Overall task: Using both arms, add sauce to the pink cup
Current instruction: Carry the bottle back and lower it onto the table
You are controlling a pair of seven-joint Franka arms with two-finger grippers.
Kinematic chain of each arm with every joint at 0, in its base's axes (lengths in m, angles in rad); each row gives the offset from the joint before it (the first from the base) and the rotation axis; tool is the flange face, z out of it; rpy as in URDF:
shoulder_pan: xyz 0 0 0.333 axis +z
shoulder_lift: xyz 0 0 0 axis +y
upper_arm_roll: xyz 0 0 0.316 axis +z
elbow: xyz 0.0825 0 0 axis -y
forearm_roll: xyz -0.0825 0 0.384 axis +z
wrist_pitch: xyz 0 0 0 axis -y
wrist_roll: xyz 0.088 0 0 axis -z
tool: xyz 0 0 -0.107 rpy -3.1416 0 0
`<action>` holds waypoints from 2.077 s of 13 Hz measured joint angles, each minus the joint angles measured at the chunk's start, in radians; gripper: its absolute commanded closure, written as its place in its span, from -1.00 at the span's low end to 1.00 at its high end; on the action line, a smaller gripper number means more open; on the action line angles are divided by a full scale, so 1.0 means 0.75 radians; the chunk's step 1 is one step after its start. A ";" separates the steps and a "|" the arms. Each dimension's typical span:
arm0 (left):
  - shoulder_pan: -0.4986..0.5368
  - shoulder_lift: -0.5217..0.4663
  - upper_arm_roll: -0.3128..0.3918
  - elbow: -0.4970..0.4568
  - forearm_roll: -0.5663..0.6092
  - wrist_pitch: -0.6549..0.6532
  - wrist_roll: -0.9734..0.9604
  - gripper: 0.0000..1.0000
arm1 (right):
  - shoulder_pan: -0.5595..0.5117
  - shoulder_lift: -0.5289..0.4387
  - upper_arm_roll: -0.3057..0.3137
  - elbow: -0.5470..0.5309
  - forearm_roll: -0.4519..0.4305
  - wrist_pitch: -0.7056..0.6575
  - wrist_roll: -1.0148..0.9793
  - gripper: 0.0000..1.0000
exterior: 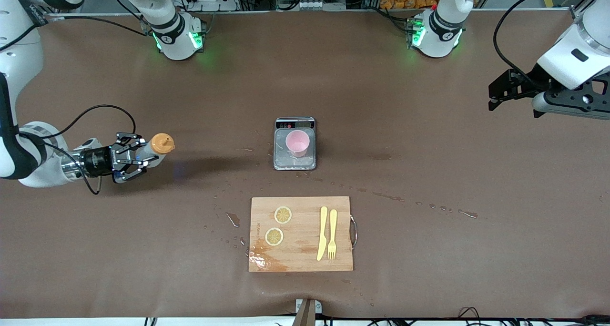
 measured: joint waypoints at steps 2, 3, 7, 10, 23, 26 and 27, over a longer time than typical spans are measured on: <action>0.000 0.003 0.000 0.000 0.000 0.000 0.000 -1.00 | -0.032 0.003 0.000 0.000 0.010 -0.050 -0.001 0.13; 0.000 0.004 0.000 0.000 0.000 0.000 0.000 -1.00 | -0.049 0.013 0.000 0.000 0.014 -0.078 -0.018 0.13; 0.000 0.004 0.000 0.000 0.000 -0.001 0.000 -1.00 | -0.093 0.101 0.000 0.000 0.018 -0.129 -0.130 0.13; 0.000 0.004 0.000 0.000 0.000 -0.001 0.000 -1.00 | -0.097 0.137 0.000 0.000 0.018 -0.146 -0.218 0.10; 0.000 0.007 0.000 -0.003 0.000 -0.005 0.000 -1.00 | -0.187 0.282 -0.001 0.011 -0.059 -0.202 -0.429 -0.16; 0.001 0.011 0.001 -0.003 0.001 -0.005 0.000 -1.00 | -0.189 0.283 -0.001 0.012 -0.061 -0.202 -0.429 -0.18; 0.001 0.012 0.001 -0.003 0.001 -0.005 0.000 -1.00 | -0.189 0.282 -0.001 0.013 -0.061 -0.202 -0.429 -0.33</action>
